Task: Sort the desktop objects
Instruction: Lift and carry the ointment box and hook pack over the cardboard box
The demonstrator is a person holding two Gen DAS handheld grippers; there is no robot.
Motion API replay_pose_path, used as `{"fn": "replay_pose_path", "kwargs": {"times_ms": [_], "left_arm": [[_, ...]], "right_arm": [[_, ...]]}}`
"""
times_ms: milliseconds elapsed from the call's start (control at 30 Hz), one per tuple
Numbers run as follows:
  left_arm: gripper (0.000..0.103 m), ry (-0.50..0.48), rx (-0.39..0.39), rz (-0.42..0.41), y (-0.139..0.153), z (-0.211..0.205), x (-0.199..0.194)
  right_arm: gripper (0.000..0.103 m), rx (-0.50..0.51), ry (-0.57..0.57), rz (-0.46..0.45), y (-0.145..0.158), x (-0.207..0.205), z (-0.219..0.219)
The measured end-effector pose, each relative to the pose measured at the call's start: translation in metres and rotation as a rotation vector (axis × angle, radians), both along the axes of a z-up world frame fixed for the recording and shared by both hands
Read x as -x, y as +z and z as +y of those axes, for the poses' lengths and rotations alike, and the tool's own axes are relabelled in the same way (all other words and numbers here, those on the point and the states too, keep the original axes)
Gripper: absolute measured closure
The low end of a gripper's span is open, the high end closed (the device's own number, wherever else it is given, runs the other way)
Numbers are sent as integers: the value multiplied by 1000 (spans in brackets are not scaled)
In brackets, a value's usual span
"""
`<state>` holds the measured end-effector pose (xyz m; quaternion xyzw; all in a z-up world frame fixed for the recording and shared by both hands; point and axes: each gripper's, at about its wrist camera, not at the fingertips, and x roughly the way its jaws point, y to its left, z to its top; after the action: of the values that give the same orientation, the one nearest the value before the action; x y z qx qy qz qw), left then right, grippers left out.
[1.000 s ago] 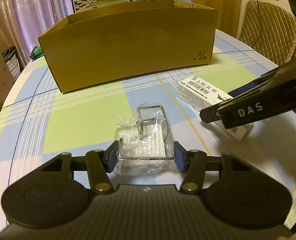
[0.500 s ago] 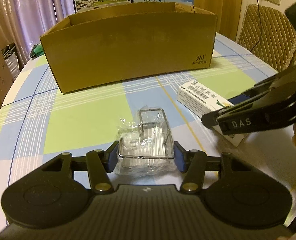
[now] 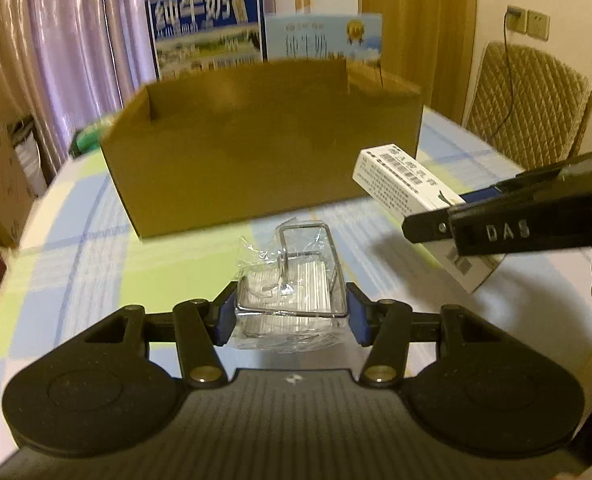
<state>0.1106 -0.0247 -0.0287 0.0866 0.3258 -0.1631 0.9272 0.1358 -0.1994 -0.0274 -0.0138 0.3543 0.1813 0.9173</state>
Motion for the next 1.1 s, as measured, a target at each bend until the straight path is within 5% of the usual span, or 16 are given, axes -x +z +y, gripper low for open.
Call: {"fn": "replay_pose_path", "kwargs": {"times_ms": [133,533,733,1100], "left_arm": [[54,30,22,-58,27,10,-14],[54,74,86,-205,99,14,-102],[54,119,158,-166,91,19,-158],[54,119,162,-138,70,4,-202]], "right_arm": [[67,17,8,-111,24,3,3],[67,-88,-53,-235,87,-60,13],[67,-108,-91,-236,89,-108,13],[67,-109,-152,-175,64,-167,11]]}}
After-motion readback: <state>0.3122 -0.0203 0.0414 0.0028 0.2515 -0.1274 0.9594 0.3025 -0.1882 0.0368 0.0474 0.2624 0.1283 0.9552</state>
